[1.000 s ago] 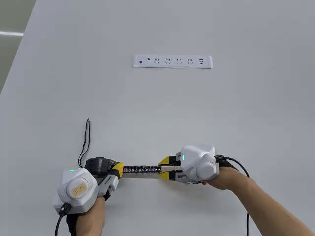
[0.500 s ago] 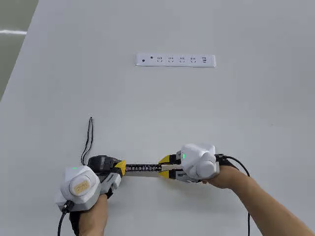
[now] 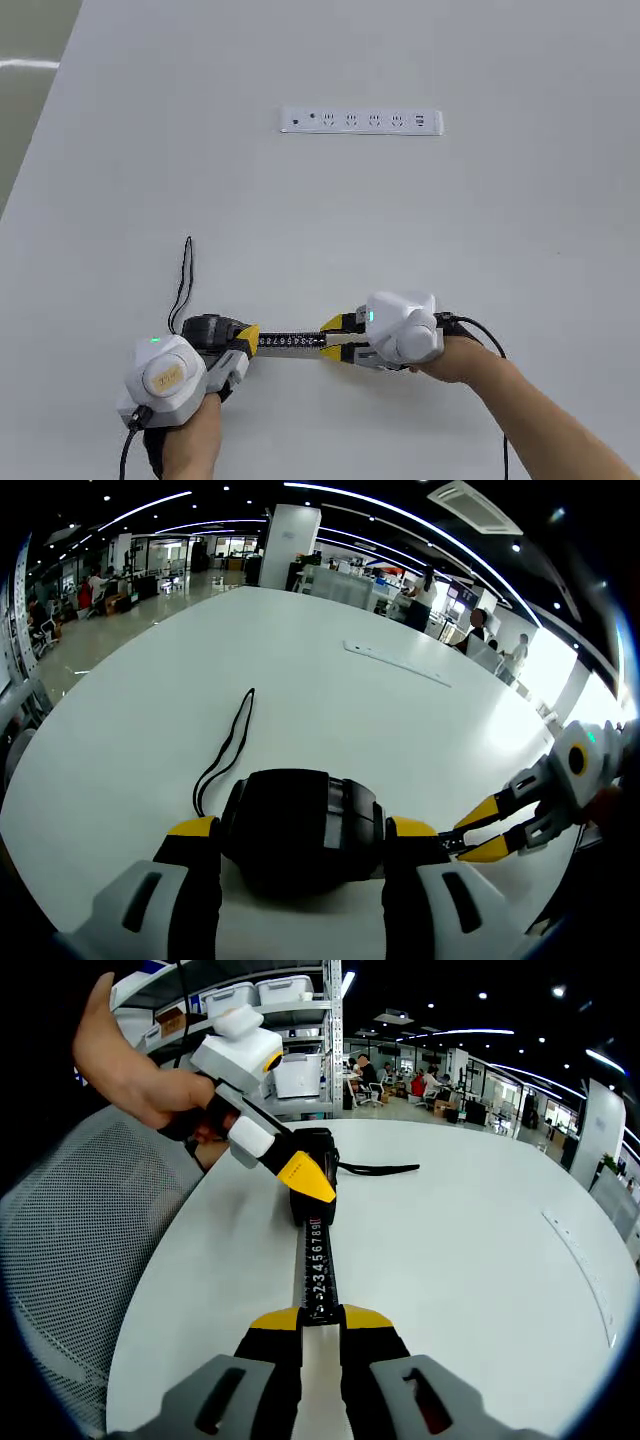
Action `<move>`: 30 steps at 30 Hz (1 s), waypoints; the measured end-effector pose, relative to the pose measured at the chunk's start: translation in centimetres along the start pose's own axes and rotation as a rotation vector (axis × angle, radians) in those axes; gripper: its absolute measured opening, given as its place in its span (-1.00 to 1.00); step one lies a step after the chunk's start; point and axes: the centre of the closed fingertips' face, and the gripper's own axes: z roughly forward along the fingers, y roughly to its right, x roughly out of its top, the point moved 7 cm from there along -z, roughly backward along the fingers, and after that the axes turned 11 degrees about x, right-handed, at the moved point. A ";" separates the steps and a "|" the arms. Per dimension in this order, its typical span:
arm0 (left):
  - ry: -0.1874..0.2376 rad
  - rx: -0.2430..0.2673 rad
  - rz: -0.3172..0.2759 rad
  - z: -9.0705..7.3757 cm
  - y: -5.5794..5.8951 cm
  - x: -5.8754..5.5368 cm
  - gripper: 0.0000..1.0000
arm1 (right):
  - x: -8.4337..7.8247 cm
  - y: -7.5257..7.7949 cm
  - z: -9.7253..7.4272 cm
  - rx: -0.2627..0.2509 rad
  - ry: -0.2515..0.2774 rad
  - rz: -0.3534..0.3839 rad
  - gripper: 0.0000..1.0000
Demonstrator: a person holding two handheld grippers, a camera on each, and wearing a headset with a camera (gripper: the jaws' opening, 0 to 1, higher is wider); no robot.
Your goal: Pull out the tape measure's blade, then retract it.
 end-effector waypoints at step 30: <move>-0.007 -0.007 -0.002 0.0 0.0 0.1 0.25 | 0.8 0.4 1.5 0.013 0.016 0.003 -0.76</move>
